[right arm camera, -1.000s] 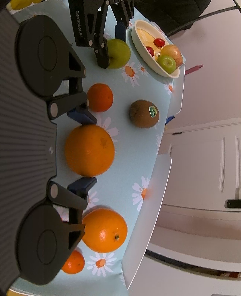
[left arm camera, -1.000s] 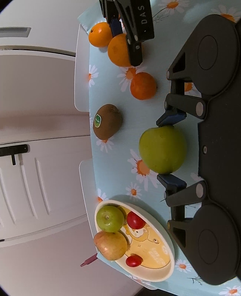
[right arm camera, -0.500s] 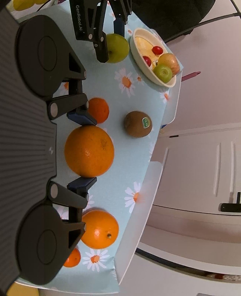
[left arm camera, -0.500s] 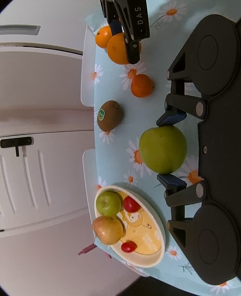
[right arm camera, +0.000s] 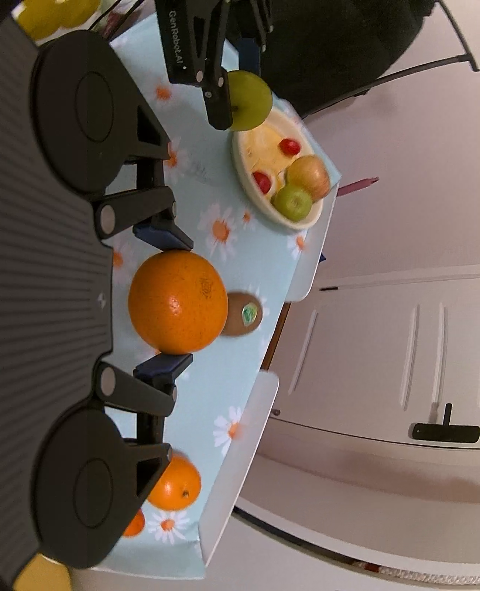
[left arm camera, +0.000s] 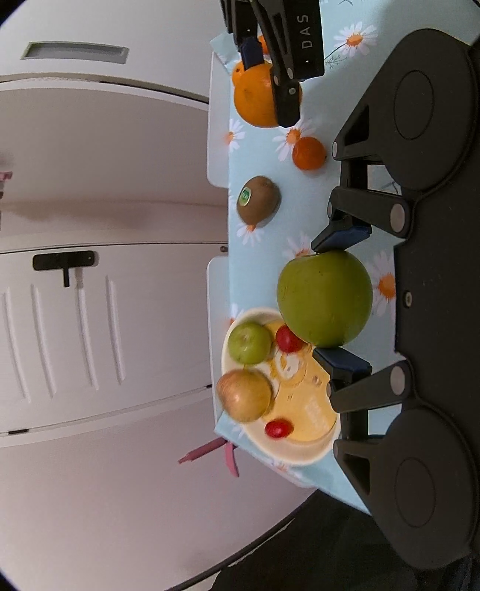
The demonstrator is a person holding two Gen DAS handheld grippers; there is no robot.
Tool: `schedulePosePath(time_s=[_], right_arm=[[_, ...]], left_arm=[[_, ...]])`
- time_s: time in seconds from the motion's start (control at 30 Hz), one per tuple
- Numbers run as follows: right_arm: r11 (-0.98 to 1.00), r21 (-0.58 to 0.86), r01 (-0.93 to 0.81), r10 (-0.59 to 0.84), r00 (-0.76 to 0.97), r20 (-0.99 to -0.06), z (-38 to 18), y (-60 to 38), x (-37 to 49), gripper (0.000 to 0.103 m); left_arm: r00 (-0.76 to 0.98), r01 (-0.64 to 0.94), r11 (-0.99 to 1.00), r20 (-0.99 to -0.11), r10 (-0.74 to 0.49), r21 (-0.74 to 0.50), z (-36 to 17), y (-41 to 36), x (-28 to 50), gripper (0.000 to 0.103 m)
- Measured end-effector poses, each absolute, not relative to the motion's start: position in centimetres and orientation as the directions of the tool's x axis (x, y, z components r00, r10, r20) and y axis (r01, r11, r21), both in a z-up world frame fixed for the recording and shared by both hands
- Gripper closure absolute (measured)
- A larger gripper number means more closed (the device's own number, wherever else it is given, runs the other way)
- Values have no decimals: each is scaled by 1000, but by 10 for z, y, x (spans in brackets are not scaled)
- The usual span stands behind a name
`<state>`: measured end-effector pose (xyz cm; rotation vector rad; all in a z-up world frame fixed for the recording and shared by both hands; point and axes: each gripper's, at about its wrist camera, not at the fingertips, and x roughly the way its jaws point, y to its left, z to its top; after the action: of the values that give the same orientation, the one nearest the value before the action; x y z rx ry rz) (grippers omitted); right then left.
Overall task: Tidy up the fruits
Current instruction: 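Carry the green apple and large orange to the cream bowl and release them inside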
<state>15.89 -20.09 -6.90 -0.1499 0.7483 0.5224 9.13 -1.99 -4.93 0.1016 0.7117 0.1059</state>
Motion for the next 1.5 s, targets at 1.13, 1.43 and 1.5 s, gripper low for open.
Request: schedulePosePath(time_s=[1.13,1.43,1.5], right_arm=[[941,84,-328,296,676,-675,-68,-24,165,30],[960,71,-271,243,681,-691,-82,-14,178,30],[963,70,-261,235,678,-696,-84,-14,180,30]], left_arm=[[737,105,986,-676,8,126,-63,151,151,43],[707,184,976,-706,-48,117,-92,152,186,43],[700,195,974,-712,-56,116,-97,151,192,43]])
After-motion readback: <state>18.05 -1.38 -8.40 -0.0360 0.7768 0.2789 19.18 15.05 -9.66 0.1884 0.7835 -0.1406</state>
